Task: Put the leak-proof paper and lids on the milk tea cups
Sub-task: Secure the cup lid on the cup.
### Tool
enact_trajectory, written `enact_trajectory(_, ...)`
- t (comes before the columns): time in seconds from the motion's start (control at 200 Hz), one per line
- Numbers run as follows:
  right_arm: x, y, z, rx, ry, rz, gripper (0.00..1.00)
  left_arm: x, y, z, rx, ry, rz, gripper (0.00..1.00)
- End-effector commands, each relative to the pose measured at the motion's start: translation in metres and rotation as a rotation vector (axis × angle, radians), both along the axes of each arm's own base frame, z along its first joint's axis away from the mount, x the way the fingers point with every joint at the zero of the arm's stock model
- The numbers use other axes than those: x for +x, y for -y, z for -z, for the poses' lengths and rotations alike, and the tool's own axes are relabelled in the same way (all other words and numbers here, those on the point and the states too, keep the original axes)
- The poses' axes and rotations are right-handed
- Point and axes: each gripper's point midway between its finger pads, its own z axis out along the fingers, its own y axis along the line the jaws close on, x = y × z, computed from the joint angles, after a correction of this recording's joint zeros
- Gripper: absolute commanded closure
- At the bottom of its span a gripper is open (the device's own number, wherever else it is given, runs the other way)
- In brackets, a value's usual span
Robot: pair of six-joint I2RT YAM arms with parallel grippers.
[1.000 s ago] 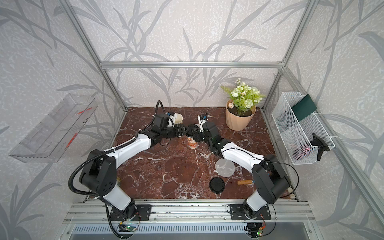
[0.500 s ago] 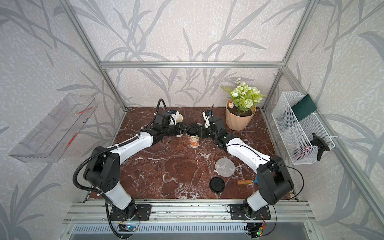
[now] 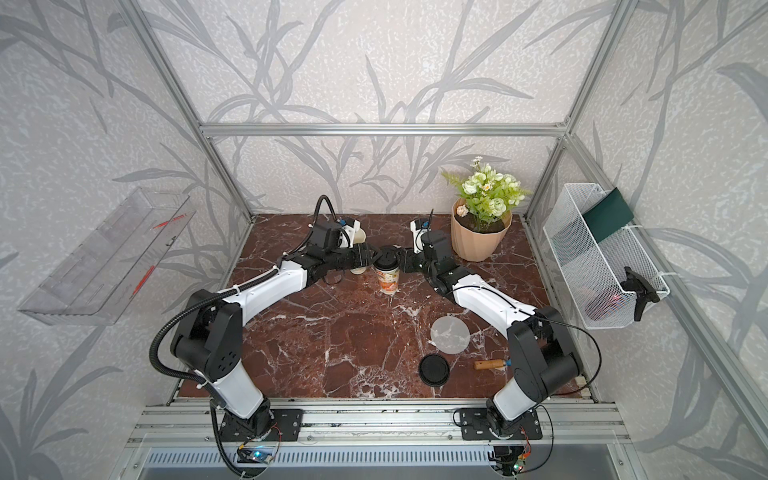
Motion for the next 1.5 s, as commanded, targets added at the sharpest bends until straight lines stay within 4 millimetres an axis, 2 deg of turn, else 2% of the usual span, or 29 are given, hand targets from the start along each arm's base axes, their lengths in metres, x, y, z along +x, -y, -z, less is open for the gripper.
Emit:
enact_trajectory(0.0,-0.001,0.007,0.031,-0.035,-0.057,0.038,0.48,-0.029,-0.025,0.086,0.182,-0.237,-0.017,0.41)
enact_trajectory(0.315,-0.003,0.020,0.040,-0.018,-0.064,0.107,0.49,-0.033,-0.025,0.090,0.180,-0.242,-0.013,0.41)
enact_trajectory(0.585,-0.006,0.017,-0.004,0.149,-0.004,0.080,0.49,-0.033,-0.025,0.092,0.183,-0.245,-0.009,0.41)
enact_trajectory(0.74,-0.006,0.022,-0.013,0.167,0.026,0.099,0.52,-0.034,-0.025,0.092,0.184,-0.248,-0.007,0.41)
enact_trajectory(0.875,-0.003,0.025,-0.011,0.171,0.022,0.109,0.53,-0.034,-0.024,0.093,0.183,-0.250,-0.003,0.41)
enact_trajectory(1.19,0.005,0.011,0.012,0.156,-0.030,0.061,0.55,-0.033,-0.024,0.094,0.184,-0.254,0.000,0.41)
enact_trajectory(1.37,0.007,0.011,0.009,0.151,-0.017,0.064,0.55,-0.034,-0.024,0.092,0.183,-0.254,0.003,0.41)
enact_trajectory(1.495,0.007,0.018,-0.004,0.130,0.017,0.088,0.55,-0.033,-0.024,0.091,0.183,-0.253,0.005,0.41)
